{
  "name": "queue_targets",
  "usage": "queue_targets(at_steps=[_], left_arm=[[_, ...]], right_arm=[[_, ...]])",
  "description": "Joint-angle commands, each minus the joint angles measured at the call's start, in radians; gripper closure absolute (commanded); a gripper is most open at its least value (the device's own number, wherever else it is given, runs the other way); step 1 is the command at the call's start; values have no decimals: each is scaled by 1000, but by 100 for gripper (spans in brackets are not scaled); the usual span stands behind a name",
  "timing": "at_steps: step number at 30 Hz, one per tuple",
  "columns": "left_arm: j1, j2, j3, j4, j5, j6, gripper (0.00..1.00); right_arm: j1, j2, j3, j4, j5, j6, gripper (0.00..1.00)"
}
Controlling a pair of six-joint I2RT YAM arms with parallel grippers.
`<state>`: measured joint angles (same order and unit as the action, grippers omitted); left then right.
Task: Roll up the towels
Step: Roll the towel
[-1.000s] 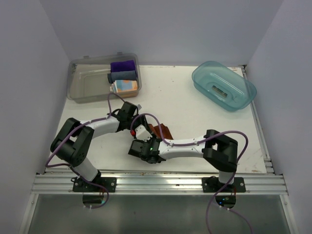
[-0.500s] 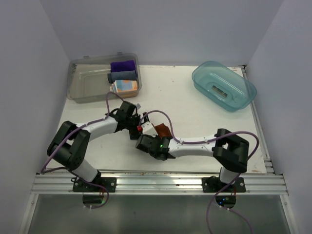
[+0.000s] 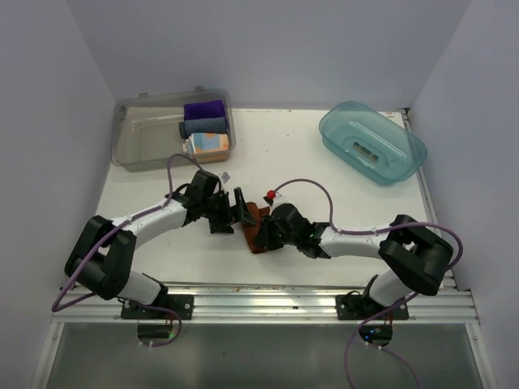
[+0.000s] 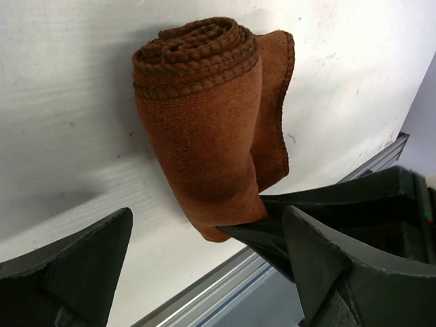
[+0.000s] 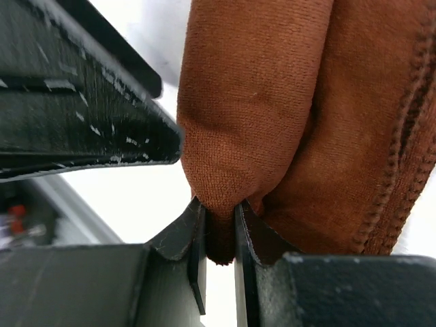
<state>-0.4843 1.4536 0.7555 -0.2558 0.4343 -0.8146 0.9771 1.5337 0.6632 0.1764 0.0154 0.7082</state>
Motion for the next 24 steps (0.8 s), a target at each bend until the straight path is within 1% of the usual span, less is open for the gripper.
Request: queue_targets(at_steps=[1, 7, 10, 13, 16, 19, 21, 22, 24], left_arm=[[6, -21, -28, 41, 37, 37, 5], [6, -6, -48, 73, 52, 38, 6], [4, 7, -54, 89, 55, 37, 9], [4, 24, -59, 108, 61, 37, 14], [3, 39, -65, 124, 64, 31, 21], [4, 62, -65, 139, 63, 28, 27], [1, 85, -65, 150, 63, 19, 32], [1, 91, -65, 154, 66, 17, 39], [1, 102, -62, 158, 69, 6, 44]], right_arm=[[-34, 2, -85, 203, -221, 108, 96], [-84, 25, -162, 371, -351, 188, 96], [-109, 49, -194, 460, -405, 230, 95], [-126, 74, -211, 506, -452, 258, 95], [-143, 114, -235, 621, -495, 301, 95], [-153, 151, -247, 672, -518, 326, 95], [-156, 164, -246, 673, -519, 330, 95], [-156, 164, -240, 645, -516, 323, 94], [-156, 135, -217, 579, -506, 286, 86]])
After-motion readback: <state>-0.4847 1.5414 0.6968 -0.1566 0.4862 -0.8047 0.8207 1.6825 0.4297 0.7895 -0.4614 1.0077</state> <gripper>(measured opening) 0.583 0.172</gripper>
